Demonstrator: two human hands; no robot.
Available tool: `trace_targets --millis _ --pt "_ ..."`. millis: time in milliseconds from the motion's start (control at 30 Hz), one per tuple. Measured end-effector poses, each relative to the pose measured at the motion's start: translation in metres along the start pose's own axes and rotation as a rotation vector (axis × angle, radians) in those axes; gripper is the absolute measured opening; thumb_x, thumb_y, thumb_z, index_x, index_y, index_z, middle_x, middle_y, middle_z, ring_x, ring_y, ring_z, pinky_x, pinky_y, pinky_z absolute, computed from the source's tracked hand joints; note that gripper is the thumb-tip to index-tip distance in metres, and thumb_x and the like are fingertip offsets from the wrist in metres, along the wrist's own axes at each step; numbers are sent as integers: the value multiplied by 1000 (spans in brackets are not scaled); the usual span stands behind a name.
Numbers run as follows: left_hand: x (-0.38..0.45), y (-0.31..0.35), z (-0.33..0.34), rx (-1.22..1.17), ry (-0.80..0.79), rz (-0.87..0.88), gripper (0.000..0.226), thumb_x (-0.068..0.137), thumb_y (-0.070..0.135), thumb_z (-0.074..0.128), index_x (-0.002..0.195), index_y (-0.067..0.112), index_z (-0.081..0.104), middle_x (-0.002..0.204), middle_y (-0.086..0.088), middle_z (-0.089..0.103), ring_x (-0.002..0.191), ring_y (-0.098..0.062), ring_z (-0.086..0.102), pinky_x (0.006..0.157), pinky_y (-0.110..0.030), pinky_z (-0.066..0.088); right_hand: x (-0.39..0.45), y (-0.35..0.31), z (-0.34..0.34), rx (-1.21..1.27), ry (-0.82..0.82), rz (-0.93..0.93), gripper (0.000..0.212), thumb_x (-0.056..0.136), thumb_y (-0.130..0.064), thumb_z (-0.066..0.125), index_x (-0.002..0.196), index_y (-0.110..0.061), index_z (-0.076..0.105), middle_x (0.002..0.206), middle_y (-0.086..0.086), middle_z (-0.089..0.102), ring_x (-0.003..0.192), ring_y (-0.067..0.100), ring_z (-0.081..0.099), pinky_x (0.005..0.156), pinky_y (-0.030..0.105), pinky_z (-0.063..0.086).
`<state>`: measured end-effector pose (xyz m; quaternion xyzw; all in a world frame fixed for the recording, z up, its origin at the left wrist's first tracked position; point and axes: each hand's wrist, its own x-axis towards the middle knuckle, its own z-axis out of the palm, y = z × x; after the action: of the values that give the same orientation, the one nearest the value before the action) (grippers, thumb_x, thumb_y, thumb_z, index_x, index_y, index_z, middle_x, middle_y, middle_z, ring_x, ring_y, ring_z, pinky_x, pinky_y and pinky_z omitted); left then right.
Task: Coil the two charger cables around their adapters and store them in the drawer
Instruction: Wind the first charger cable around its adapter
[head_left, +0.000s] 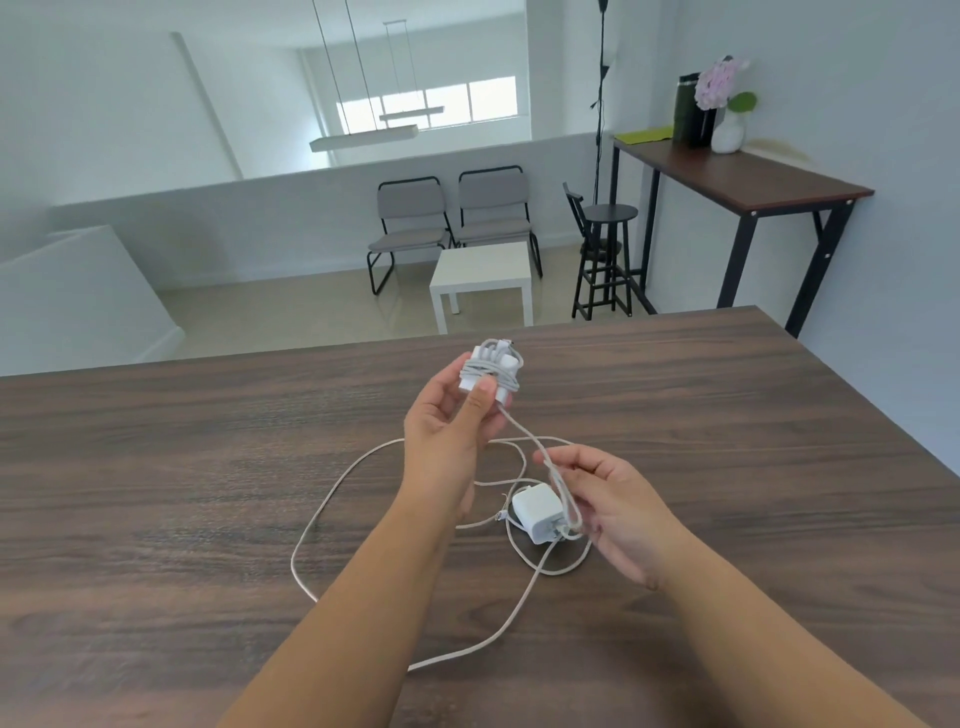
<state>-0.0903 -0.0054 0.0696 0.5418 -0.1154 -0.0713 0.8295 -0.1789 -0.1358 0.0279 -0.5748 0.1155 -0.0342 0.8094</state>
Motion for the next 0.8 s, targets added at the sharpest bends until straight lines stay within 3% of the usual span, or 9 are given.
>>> trace_targets --millis 133,267,333,400,500,567,633,700,800 --pt "6 7 10 -8 -8 16 40 91 8 62 130 7 55 121 -18 66 99 -25 67 84 -35 58 -7 6 4 -1 52 -68 6 85 -13 67 83 -8 71 59 0 56 45 8 36 39 17 26" --pt "15 14 16 -43 31 50 39 91 6 62 129 4 55 110 -12 68 91 -20 68 75 -27 59 -16 5 3 -62 -2 -140 12 74 -21 70 64 -15 72 55 -4 52 45 8 36 45 18 31" --pt "22 17 14 -55 65 48 38 92 6 62 129 3 55 107 -11 68 87 -17 68 74 -25 58 -19 4 -1 -99 -32 -232 14 78 -22 70 65 -16 73 64 -5 63 58 7 52 58 16 42" --pt "26 18 10 -54 95 47 38 92 7 62 129 2 55 102 -10 69 82 -13 69 75 -25 59 -20 2 -8 -104 -51 -276 19 84 -23 68 67 -17 72 71 -2 63 70 7 54 69 14 42" --pt "29 18 4 -62 122 59 40 92 10 63 130 2 55 98 -8 68 79 -11 68 73 -25 58 -14 -1 -19 -103 113 -281 26 92 -21 58 70 -15 70 69 4 60 68 8 53 73 18 42" --pt "30 18 2 -85 124 72 41 92 11 63 131 3 55 102 -10 67 81 -13 67 71 -23 57 -6 -1 -25 -81 328 -267 28 98 -12 51 78 -11 71 60 4 57 56 5 53 71 23 44" --pt "30 21 2 -107 112 91 41 92 12 62 132 3 54 104 -11 67 86 -16 66 70 -23 57 1 -2 -31 -66 473 -210 26 100 -12 47 94 -7 71 46 -3 44 43 5 40 59 25 43" --pt "31 25 2 -127 107 111 41 93 12 62 132 4 54 104 -10 67 90 -19 65 71 -23 57 3 -3 -36 -97 502 -171 23 100 -16 47 102 -11 70 42 -11 35 42 5 30 48 21 34" --pt "36 35 1 -139 119 145 40 93 13 61 132 3 54 102 -8 68 88 -19 64 73 -23 57 -2 -5 -34 -164 399 -224 15 97 -22 55 99 -15 68 45 -16 41 44 2 33 47 18 33"
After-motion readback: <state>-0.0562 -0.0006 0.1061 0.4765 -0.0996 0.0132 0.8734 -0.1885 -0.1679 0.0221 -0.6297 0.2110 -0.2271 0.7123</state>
